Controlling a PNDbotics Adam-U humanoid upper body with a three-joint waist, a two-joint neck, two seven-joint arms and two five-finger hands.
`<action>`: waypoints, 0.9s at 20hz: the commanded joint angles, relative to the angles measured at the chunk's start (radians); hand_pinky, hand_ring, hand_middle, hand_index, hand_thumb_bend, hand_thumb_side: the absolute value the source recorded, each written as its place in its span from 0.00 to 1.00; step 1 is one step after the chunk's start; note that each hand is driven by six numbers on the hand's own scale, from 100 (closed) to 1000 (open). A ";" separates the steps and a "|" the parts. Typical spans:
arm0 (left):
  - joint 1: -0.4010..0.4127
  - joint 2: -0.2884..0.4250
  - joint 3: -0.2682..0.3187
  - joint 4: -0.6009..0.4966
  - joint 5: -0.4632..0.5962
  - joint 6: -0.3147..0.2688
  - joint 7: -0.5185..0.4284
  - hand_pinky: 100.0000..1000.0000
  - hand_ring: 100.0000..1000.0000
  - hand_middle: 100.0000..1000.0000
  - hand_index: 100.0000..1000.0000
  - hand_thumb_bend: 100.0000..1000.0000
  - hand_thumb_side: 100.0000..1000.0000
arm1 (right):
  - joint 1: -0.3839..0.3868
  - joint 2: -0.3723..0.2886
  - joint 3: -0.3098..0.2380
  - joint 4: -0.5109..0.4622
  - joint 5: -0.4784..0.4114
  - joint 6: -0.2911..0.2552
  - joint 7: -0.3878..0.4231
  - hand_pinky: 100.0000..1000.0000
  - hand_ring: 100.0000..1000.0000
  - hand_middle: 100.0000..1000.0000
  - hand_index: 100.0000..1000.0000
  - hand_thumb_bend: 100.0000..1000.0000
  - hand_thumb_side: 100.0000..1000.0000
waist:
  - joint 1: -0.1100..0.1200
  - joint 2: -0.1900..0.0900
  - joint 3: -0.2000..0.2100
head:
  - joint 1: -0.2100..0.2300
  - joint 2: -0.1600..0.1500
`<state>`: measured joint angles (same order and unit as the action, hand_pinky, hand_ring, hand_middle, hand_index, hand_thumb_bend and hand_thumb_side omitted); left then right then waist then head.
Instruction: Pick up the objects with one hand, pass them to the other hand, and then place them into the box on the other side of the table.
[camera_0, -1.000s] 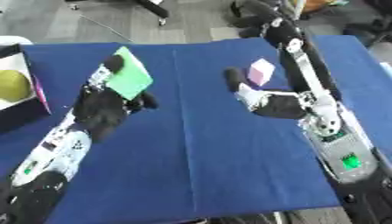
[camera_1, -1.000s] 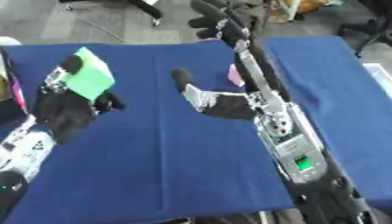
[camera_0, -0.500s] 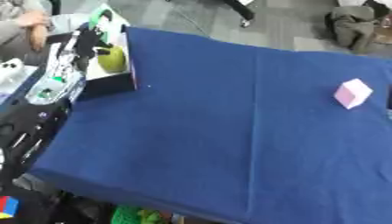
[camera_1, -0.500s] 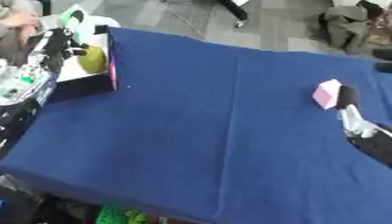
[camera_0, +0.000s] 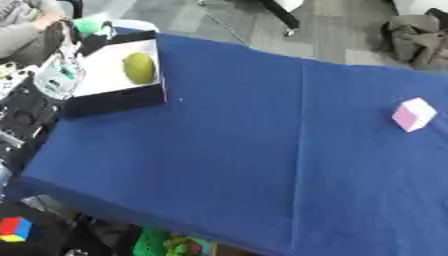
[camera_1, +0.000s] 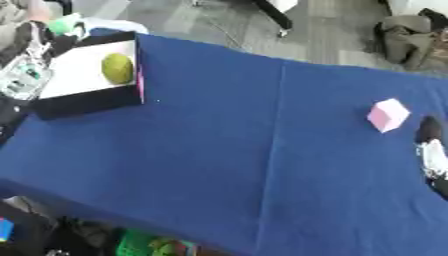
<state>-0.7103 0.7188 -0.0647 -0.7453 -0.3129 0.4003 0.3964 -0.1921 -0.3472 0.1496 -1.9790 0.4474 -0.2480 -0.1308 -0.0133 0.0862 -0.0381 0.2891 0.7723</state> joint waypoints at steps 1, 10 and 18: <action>-0.028 0.012 0.021 0.041 -0.119 0.016 -0.039 0.73 0.73 0.57 0.66 0.49 0.42 | -0.001 -0.007 -0.003 -0.021 -0.003 -0.002 0.010 0.72 0.80 0.93 0.93 0.02 0.47 | 0.002 -0.018 -0.005 | -0.020 -0.002; -0.018 0.002 0.060 -0.023 -0.181 0.042 -0.045 0.94 0.97 0.86 0.87 0.89 0.64 | 0.006 -0.013 -0.011 -0.021 0.004 0.003 0.013 0.73 0.80 0.93 0.93 0.02 0.48 | 0.002 -0.020 -0.003 | -0.051 -0.002; 0.086 -0.044 -0.006 -0.548 0.300 -0.166 -0.053 0.88 0.94 0.79 0.81 0.61 0.58 | -0.008 -0.093 -0.031 -0.020 -0.001 0.057 0.049 0.74 0.81 0.92 0.93 0.05 0.53 | 0.001 -0.026 0.012 | -0.190 -0.002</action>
<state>-0.6125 0.6593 -0.0622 -1.1911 -0.0938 0.2744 0.3538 -0.1872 -0.3996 0.1310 -1.9790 0.4489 -0.2021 -0.0889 -0.0147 0.0771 -0.0257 0.1240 0.7724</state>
